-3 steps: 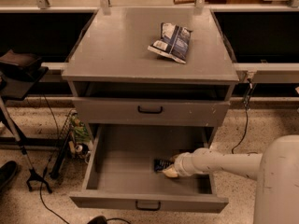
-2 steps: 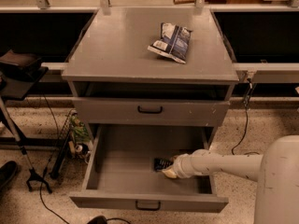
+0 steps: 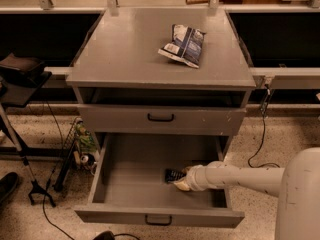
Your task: Pick rxbar blueberry from middle drawer and place on counter
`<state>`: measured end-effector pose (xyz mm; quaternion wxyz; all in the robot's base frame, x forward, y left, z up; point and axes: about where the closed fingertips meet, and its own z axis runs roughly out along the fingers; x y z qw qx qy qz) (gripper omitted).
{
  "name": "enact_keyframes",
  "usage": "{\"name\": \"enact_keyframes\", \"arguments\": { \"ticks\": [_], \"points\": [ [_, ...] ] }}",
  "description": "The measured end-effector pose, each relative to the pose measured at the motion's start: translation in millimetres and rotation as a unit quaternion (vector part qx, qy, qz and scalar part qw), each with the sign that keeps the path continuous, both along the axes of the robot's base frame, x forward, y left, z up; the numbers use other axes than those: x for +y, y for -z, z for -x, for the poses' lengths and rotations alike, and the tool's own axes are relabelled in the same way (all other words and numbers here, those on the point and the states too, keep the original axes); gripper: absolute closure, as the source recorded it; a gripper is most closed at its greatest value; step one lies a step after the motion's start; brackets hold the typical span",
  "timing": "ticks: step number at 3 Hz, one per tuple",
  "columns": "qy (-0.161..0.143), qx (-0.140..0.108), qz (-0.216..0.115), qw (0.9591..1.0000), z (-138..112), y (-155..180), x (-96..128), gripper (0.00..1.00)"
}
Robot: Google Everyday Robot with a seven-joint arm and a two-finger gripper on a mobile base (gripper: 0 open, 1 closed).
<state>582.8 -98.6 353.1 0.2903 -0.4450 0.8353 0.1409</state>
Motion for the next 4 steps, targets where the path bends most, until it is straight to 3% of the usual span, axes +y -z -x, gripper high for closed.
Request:
{"name": "enact_keyframes", "arguments": {
  "ticks": [2, 4],
  "points": [
    [-0.001, -0.018, 0.007, 0.9998, 1.9, -11.3, -4.7, 1.0],
    [0.003, -0.048, 0.005, 0.9988, 6.8, -54.6, -18.3, 1.0]
  ]
}}
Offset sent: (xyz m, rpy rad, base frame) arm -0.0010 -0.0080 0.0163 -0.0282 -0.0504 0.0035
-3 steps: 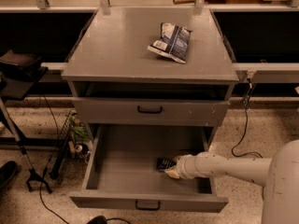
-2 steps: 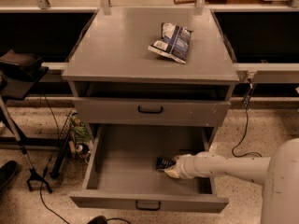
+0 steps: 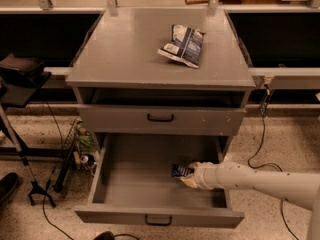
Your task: Pick rxbar blueberry from middle drawer and place on counter
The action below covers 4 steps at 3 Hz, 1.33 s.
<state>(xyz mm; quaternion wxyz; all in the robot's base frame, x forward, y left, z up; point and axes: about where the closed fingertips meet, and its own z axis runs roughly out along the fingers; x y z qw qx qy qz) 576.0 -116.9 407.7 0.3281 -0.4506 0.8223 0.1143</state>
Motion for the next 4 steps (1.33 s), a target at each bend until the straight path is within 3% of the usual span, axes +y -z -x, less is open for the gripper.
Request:
{"name": "enact_keyframes", "arguments": {
  "ticks": [2, 4],
  "points": [
    [-0.012, -0.001, 0.019, 0.9998, 16.4, -79.0, -39.1, 1.0],
    [-0.032, -0.011, 0.048, 0.9983, 15.5, -175.2, -78.4, 1.0]
  ]
}}
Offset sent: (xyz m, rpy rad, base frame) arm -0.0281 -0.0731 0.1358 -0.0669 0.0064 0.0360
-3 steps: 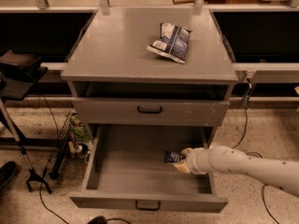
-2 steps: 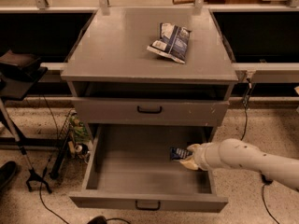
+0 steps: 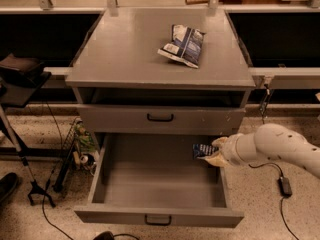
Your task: Pick rxbar blueberry from middle drawer and place on counter
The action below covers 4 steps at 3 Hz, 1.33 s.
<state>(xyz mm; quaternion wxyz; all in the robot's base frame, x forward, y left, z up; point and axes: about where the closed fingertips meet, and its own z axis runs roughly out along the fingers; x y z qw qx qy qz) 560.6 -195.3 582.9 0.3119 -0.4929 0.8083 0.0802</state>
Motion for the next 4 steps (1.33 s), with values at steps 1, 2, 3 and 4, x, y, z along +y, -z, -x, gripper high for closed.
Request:
{"name": "enact_keyframes", "arguments": {
  "ticks": [1, 2, 3, 4],
  "points": [
    [0.003, -0.022, 0.031, 0.9993, -8.0, -62.9, -18.5, 1.0],
    [0.015, -0.045, 0.062, 0.9969, -14.5, -137.4, -40.3, 1.0],
    [0.03, -0.062, 0.085, 0.994, -21.4, -205.6, -60.5, 1.0],
    [0.034, -0.076, 0.101, 0.9914, -35.8, -264.8, -62.8, 1.0]
  ]
}}
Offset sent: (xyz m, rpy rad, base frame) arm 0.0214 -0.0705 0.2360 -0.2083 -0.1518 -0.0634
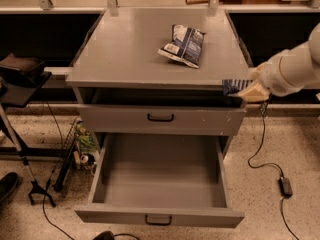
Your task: Pick rxbar blueberry from middle drawer and place on counter
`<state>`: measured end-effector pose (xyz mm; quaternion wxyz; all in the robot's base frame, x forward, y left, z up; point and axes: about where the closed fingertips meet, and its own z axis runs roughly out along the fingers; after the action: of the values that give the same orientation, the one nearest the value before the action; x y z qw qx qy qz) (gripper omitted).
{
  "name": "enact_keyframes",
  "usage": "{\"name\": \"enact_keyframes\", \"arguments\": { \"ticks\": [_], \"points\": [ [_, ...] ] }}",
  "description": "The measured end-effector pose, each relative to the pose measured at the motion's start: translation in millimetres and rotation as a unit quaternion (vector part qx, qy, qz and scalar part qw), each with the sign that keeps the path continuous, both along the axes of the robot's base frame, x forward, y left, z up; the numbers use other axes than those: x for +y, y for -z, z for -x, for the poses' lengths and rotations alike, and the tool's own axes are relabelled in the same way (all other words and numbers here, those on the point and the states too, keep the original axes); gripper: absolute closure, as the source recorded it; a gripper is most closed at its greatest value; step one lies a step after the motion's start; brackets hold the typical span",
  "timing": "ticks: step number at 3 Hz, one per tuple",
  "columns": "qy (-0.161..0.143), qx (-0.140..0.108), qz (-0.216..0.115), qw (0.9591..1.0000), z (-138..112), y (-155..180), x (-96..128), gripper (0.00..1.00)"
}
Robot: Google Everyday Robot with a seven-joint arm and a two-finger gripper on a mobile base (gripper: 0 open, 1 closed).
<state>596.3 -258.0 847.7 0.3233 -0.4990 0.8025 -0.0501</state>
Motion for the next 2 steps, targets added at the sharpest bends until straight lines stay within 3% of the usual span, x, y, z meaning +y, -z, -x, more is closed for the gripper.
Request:
{"name": "enact_keyframes", "arguments": {
  "ticks": [1, 2],
  "points": [
    [-0.02, -0.013, 0.017, 0.9996, -23.1, -49.1, 32.6, 1.0],
    [-0.05, -0.025, 0.021, 0.9982, -54.2, -79.0, 82.5, 1.0]
  ]
}}
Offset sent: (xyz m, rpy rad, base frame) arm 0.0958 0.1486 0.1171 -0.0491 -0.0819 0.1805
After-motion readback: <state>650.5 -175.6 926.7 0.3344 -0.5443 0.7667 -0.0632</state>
